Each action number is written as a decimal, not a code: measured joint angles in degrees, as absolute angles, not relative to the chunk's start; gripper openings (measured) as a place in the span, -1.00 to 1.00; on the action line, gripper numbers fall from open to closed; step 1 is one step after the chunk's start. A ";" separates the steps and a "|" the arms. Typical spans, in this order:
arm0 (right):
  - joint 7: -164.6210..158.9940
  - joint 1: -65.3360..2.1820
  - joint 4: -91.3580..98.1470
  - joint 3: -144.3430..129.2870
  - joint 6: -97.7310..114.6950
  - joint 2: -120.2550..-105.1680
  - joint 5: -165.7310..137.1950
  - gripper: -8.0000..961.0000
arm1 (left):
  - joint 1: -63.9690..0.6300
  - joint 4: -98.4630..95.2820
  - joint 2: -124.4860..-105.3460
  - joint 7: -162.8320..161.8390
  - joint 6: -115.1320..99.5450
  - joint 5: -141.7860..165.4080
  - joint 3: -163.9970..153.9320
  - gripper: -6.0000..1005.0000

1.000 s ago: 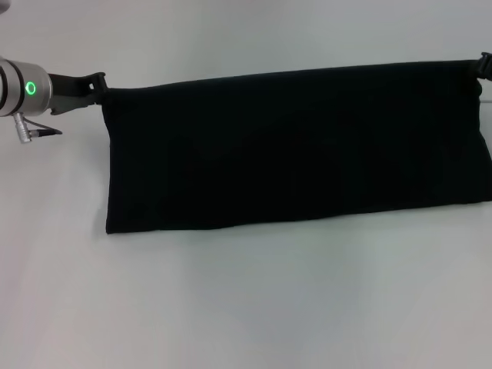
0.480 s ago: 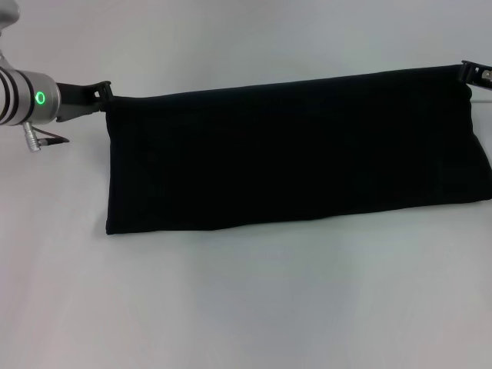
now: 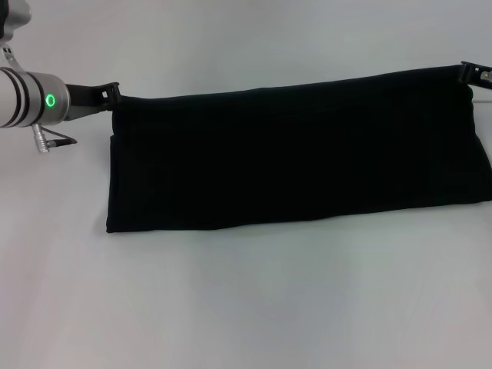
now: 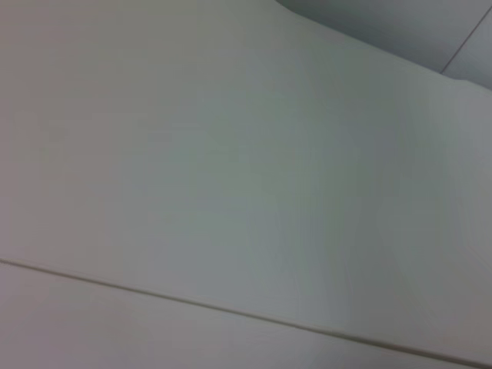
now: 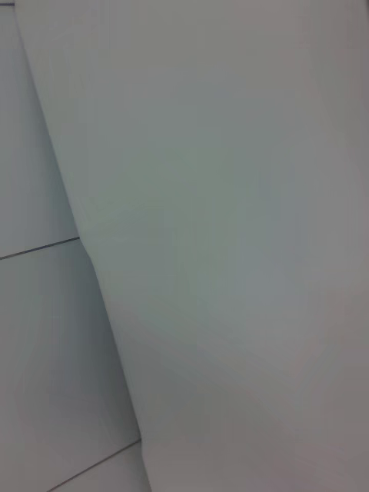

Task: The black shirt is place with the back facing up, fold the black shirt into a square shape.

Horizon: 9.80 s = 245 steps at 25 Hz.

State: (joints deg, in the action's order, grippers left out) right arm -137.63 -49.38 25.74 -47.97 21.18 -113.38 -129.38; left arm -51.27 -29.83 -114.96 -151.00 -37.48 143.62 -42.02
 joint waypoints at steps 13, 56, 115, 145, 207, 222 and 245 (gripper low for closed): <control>-137.96 -50.26 24.46 -49.40 20.57 -112.17 -129.37 -0.69 | -51.63 -29.06 -115.34 -150.68 -36.41 142.19 -41.82 -0.85; -108.93 -29.49 32.62 -27.98 66.10 -115.05 -105.01 0.80 | -27.66 -26.48 -114.88 -154.03 -79.24 120.33 -21.26 0.28; -109.38 -30.08 32.52 -26.54 66.09 -115.05 -104.94 0.80 | -35.08 -20.47 -118.77 -155.92 -58.69 121.00 -22.53 0.28; -109.36 -29.75 32.52 -25.40 66.36 -115.04 -104.94 0.80 | -35.75 -21.22 -119.53 -153.55 -57.59 120.90 -23.23 -0.83; -110.27 -27.21 29.52 -25.75 66.68 -114.29 -105.38 0.80 | -48.74 -35.39 -122.59 -135.41 -69.12 118.35 -45.14 -0.95; -110.05 -27.37 28.09 -25.83 66.37 -113.99 -106.21 0.80 | -45.71 -43.38 -123.79 -122.00 -72.61 114.98 -65.01 -0.40; -143.32 -50.80 28.20 -42.33 65.56 -108.60 -137.22 0.80 | -37.11 -36.94 -115.08 -140.74 -82.23 107.86 -36.97 0.90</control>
State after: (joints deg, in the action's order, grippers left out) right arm -143.32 -50.80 28.20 -42.33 65.56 -108.60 -137.22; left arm -37.11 -36.94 -115.08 -140.74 -82.23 107.86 -36.97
